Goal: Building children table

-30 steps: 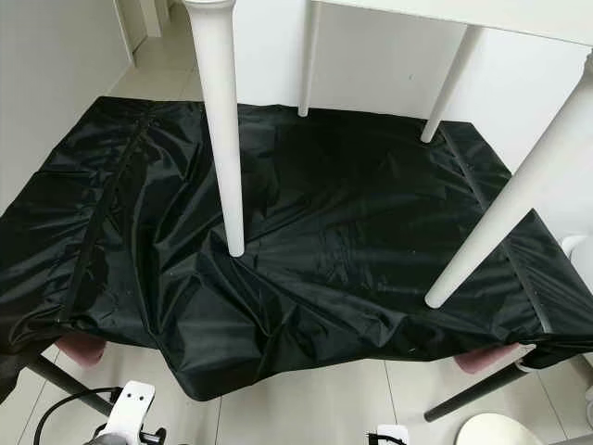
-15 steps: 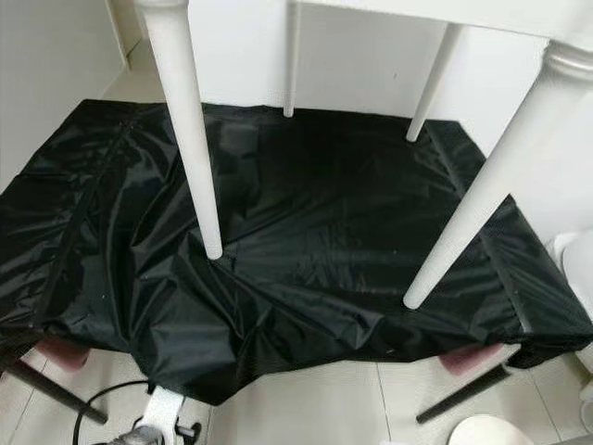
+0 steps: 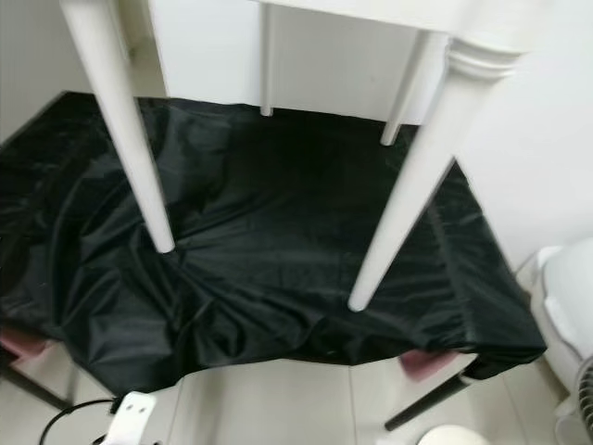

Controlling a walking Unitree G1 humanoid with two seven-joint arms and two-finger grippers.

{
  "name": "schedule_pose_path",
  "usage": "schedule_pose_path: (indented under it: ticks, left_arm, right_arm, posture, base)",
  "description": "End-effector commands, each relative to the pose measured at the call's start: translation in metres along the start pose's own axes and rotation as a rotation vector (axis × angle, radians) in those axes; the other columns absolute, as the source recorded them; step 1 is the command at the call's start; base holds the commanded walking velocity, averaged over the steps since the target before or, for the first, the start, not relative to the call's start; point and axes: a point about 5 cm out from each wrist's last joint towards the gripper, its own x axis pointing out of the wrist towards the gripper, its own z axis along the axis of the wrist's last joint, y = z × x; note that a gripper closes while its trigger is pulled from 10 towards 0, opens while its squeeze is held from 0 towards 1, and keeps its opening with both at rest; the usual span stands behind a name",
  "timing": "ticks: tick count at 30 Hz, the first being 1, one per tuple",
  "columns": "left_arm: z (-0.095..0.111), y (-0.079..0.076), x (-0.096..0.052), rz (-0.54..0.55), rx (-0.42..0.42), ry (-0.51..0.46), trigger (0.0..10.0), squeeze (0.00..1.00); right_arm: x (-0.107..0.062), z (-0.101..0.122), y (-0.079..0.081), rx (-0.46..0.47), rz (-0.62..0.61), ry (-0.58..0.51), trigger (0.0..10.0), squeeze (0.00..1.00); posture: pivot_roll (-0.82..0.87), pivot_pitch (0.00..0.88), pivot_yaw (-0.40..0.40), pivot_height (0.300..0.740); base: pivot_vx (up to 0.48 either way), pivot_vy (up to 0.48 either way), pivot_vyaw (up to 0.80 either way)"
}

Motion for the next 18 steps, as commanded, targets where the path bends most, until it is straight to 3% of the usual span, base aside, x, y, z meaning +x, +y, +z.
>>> schedule_pose_path:
  ticks: [1, 3, 10, 18]
  left_arm:
    - [-0.0028, -0.005, -0.0003, -0.03, -0.013, 0.007, 10.0, 0.0]
    - [-0.0033, 0.0017, -0.0005, -0.022, -0.016, 0.011, 10.0, 0.0]
    - [-0.0048, 0.003, -0.0008, -0.014, -0.009, 0.014, 10.0, 0.0]
    - [-0.0112, -0.0045, -0.0017, -0.023, -0.026, 0.019, 10.0, 0.0]
  right_arm:
    - [-0.0017, -0.0075, 0.0036, 0.003, 0.019, 0.026, 10.0, 0.0]
    - [-0.002, -0.0089, 0.0017, 0.002, 0.018, 0.029, 10.0, 0.0]
    - [-0.0023, -0.0104, -0.0005, 0.003, 0.016, 0.034, 10.0, 0.0]
    - [-0.0026, -0.0117, -0.0012, 0.006, 0.016, 0.04, 10.0, 0.0]
  posture:
    - [0.0, 0.02, -0.045, 0.74]
    - [0.0, 0.022, -0.045, 0.74]
    - [0.0, 0.023, -0.045, 0.74]
    - [0.0, 0.025, -0.046, 0.74]
  base:
    - [0.0, -0.375, 0.0]
    - [0.0, -0.375, 0.0]
    - [0.0, -0.367, 0.0]
    - [0.0, 0.0, 0.0]
